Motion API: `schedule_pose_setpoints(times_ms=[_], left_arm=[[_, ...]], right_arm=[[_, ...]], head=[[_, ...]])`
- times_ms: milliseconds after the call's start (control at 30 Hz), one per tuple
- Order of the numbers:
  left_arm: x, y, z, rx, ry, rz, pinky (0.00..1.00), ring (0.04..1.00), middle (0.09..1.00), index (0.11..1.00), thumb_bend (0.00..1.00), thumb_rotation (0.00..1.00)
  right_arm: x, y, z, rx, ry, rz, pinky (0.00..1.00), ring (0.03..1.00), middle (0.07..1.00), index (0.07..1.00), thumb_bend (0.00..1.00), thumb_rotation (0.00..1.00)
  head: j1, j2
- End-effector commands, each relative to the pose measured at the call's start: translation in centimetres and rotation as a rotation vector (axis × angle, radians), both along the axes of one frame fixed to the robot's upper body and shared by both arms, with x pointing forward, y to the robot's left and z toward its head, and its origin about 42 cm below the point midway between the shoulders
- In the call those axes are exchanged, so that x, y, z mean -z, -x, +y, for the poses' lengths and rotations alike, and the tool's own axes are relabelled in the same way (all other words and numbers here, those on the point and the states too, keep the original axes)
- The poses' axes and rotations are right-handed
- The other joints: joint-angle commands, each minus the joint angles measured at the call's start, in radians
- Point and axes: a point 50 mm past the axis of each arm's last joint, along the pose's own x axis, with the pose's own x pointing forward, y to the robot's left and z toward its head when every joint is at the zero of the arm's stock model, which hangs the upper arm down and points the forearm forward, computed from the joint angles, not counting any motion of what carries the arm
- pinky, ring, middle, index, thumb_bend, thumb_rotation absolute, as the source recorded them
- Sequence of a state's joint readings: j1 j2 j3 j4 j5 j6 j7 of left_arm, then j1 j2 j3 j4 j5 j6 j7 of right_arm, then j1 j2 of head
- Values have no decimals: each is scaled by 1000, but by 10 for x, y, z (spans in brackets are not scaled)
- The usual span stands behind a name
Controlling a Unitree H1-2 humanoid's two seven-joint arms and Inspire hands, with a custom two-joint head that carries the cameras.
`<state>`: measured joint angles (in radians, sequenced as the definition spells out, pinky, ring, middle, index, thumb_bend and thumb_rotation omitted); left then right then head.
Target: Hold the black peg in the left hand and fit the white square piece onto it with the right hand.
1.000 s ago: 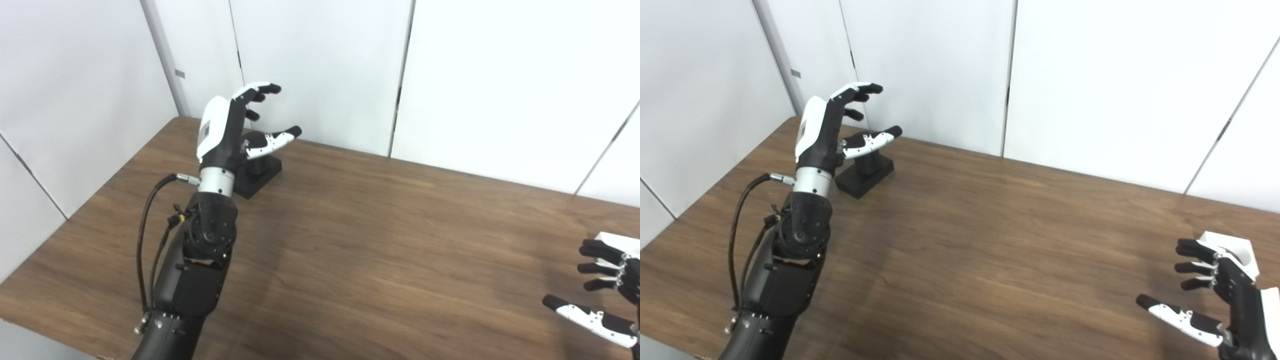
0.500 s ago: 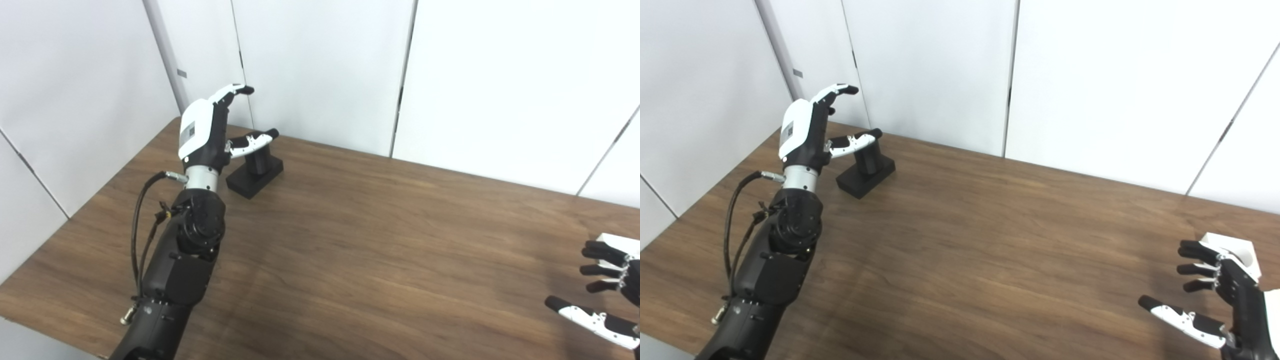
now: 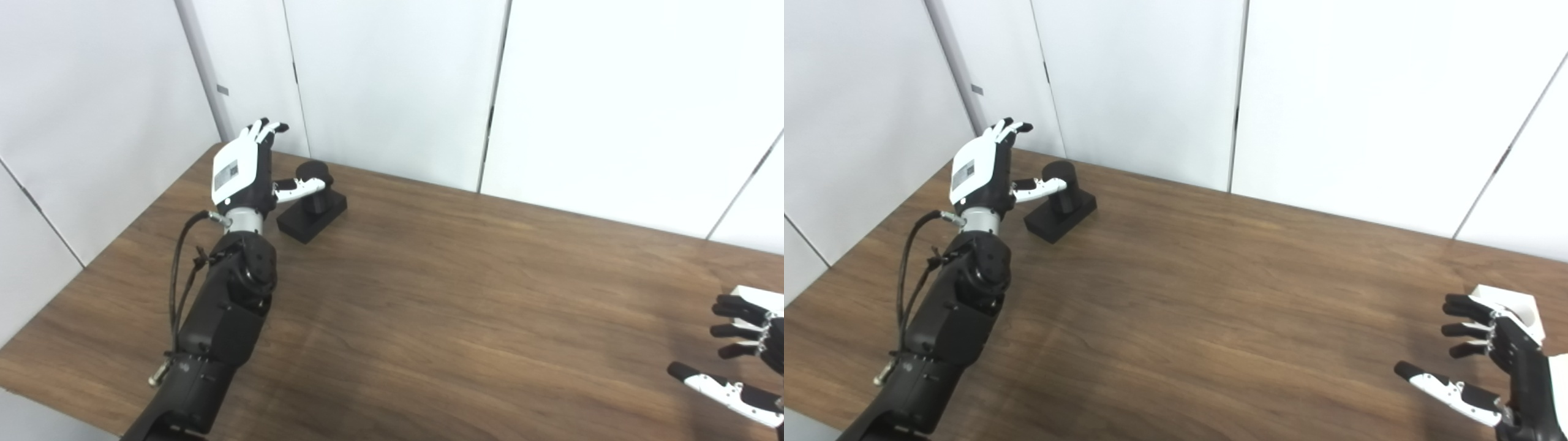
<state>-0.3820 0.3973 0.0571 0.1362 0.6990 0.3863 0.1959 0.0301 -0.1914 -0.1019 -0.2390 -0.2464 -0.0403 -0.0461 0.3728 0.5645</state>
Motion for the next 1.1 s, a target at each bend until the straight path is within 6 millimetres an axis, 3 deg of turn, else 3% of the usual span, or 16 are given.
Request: schedule_pose_setpoints(times_ms=[0, 400, 767, 900, 1067], left_arm=[[-25, -12, 7, -23, -44, -50, 980, 990, 981, 852, 1000, 498], [-2, -19, 14, -107, -81, 63, 906, 1000, 986, 833, 1000, 562], [18, -19, 15, -101, -96, 158, 875, 1000, 990, 827, 1000, 556], [20, -20, 13, -73, -83, 203, 943, 1000, 999, 811, 1000, 542], [20, -19, 11, -54, -81, 235, 939, 1000, 1000, 795, 1000, 531]], right_arm=[[-20, -3, 0, -11, 10, -87, 426, 581, 674, 668, 518, 0], [-22, 0, 1, -9, 6, -88, 427, 578, 676, 667, 557, 0], [-25, 3, 1, -3, -1, -82, 448, 592, 680, 668, 578, 0], [-26, 3, 2, -6, -1, -83, 449, 594, 683, 672, 569, 0], [-27, 3, 1, -3, 6, -84, 447, 592, 683, 671, 562, 0]], head=[[0, 1], [-3, 8], [-3, 15], [-6, 19], [-6, 19]])
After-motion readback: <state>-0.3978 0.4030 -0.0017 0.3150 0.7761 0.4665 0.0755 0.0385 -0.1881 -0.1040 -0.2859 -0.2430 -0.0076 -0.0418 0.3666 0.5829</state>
